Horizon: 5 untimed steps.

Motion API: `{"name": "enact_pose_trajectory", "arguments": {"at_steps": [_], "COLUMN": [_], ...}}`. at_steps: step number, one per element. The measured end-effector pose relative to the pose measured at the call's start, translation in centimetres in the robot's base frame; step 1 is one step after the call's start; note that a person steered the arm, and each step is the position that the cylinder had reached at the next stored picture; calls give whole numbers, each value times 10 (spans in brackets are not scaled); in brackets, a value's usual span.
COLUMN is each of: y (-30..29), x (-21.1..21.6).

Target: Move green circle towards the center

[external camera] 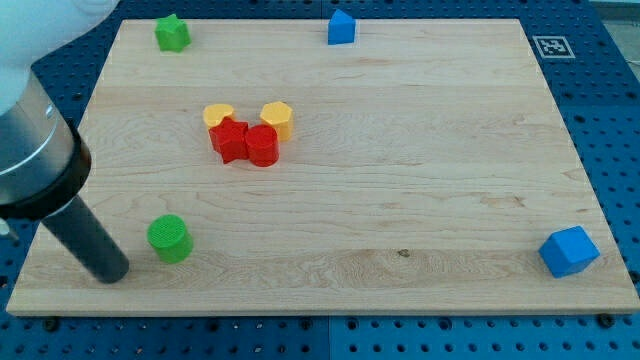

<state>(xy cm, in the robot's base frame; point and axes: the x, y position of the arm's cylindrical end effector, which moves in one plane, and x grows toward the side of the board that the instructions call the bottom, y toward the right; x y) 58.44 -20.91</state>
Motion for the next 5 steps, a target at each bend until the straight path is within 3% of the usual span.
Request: {"name": "enact_pose_trajectory", "arguments": {"at_steps": [3,5], "y": [84,105], "x": [-16,-32]}}
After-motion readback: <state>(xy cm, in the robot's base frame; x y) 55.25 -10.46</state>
